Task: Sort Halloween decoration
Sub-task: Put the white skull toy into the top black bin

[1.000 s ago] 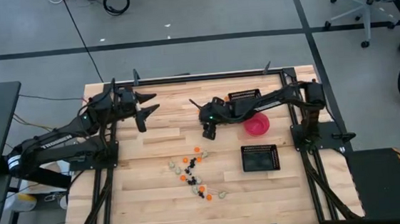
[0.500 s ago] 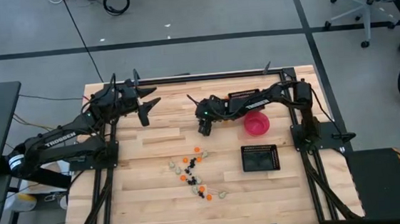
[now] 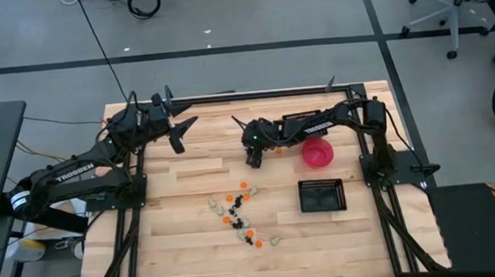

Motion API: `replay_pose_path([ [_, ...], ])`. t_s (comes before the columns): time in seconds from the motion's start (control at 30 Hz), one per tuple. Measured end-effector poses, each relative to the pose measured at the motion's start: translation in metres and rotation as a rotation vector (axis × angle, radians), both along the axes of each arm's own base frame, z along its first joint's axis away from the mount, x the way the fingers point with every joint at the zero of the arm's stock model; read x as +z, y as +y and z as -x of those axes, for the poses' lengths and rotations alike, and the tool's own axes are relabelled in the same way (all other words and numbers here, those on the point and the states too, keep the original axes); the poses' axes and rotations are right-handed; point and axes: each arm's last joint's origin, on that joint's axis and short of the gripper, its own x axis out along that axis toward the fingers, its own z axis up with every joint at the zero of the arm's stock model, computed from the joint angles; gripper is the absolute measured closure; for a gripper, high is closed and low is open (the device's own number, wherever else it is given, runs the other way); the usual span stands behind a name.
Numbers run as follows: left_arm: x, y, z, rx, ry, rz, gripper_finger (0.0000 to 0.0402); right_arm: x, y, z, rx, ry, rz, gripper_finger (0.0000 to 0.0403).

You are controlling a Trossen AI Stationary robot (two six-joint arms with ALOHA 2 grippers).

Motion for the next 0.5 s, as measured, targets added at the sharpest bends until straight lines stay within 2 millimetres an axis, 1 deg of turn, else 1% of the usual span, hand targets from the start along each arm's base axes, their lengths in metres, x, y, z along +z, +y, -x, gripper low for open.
replay_pose_path([
  [0.27, 0.0029, -0.0001, 0.0002, 0.001, -0.024, -0.023, 0.0209, 0.0, 0.0005, -0.0003, 0.024, 0.001, 0.005, 0.0217],
  [0.5, 0.0041, 0.001, -0.0015, 0.001, -0.041, -0.033, 0.0209, -0.0002, 0.0012, -0.0005, 0.044, -0.003, -0.012, 0.0222],
])
